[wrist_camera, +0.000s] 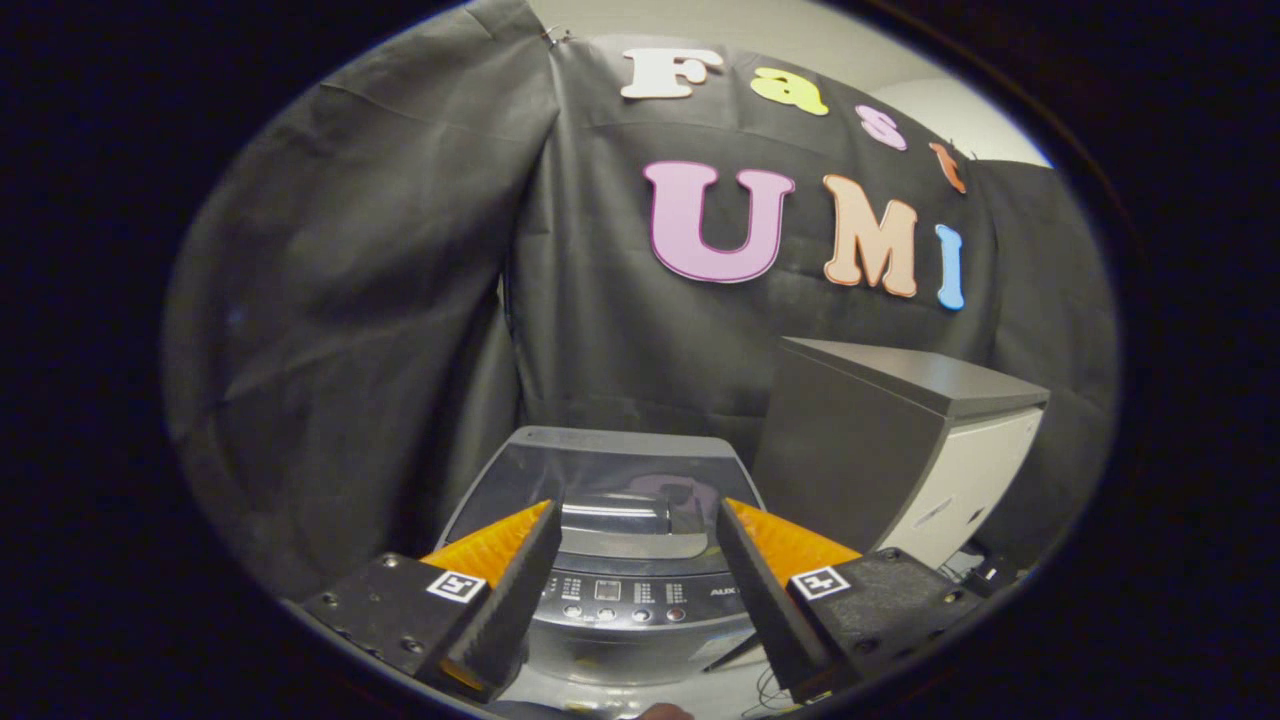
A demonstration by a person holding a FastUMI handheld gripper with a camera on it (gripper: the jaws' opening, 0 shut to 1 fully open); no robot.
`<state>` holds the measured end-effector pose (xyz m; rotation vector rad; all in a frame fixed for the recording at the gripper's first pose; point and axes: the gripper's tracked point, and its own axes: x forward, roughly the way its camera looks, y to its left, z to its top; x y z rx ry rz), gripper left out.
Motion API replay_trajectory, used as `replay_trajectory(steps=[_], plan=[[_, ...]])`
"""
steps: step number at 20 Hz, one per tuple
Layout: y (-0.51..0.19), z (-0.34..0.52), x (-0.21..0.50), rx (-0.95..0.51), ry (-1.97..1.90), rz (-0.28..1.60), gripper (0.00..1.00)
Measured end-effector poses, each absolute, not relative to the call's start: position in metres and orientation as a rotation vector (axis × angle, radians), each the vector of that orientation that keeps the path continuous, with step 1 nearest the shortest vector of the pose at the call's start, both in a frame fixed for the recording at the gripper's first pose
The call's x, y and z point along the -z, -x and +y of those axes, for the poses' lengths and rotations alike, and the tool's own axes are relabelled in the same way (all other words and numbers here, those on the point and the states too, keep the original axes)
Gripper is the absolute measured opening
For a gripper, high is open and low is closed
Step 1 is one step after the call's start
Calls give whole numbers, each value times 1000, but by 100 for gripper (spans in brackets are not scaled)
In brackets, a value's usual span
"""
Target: Put the clothes into the washing machine and then close the washing machine lid.
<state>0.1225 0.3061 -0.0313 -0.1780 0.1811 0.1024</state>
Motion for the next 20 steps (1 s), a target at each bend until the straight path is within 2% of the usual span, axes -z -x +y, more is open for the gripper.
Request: replay_trajectory(steps=[7, 11, 16, 20], plan=[[-92, 299, 12, -162, 195, 141, 95], [-76, 304, 5, -285, 193, 160, 95], [-68, 264, -7, -266, 158, 130, 96], [-66, 233, -33, -244, 88, 35, 95]])
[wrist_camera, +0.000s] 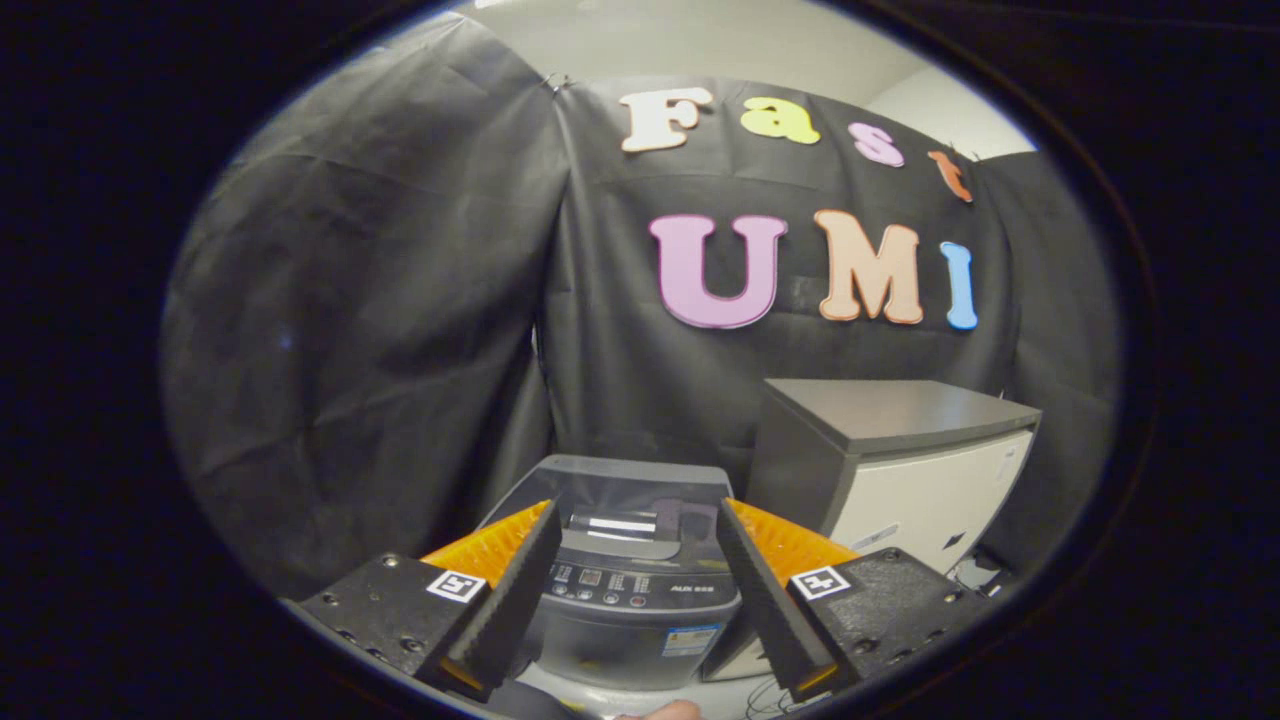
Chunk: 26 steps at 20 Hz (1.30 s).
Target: Put the clothes into the washing machine and then close the washing machine lid.
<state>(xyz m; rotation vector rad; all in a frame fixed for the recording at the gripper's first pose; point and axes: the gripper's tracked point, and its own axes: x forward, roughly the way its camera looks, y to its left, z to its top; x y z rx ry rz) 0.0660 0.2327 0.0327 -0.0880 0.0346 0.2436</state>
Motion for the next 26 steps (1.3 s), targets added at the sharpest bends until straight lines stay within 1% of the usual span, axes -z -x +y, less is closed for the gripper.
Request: replay_trajectory(steps=[3, 6, 12, 17, 26], plan=[[-65, 201, -50, -206, 59, -25, 96], [-62, 180, -62, -197, 42, -63, 97], [-64, 131, -62, -162, 24, -75, 97], [-50, 101, -83, -102, 33, -189, 97], [-55, 114, -62, -155, 51, -123, 97]])
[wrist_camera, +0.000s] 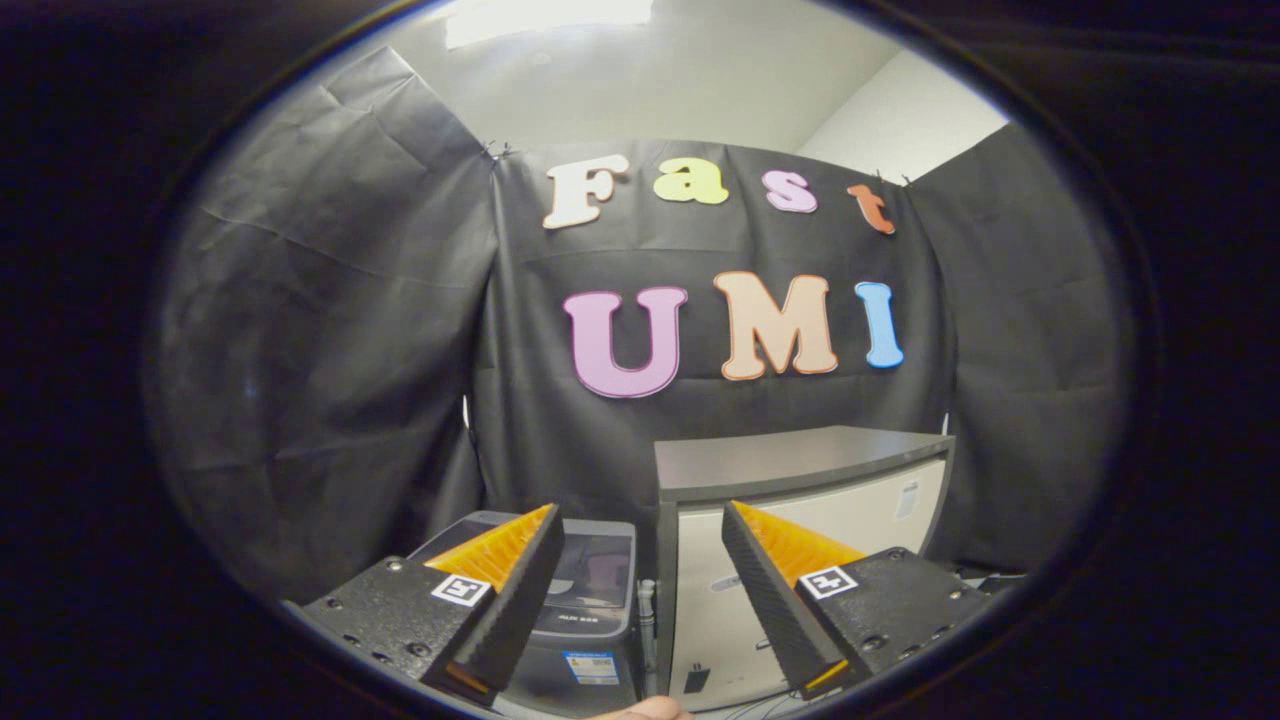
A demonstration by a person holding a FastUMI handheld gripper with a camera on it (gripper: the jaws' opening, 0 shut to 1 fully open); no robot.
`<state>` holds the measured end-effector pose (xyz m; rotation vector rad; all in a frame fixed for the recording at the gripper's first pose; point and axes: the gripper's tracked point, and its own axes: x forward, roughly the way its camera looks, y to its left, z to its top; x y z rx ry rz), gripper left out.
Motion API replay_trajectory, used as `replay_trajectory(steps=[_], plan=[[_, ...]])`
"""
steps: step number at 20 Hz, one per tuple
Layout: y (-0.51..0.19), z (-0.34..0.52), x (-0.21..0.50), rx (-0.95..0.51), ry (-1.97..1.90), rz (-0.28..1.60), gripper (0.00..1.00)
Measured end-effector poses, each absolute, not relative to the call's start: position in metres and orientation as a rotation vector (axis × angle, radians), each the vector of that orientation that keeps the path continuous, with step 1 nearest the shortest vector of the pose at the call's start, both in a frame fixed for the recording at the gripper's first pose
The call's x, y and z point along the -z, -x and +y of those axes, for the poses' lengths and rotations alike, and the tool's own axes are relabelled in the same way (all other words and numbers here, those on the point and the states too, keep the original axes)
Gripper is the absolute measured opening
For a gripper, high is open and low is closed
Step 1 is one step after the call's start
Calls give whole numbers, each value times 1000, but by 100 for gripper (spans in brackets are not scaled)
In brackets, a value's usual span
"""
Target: Put the clothes into the washing machine and then close the washing machine lid.
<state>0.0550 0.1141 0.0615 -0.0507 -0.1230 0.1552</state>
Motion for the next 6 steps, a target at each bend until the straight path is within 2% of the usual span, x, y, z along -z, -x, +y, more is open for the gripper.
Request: replay_trajectory(steps=[6], plan=[[-60, 116, -49, -147, 46, -96, 96]])
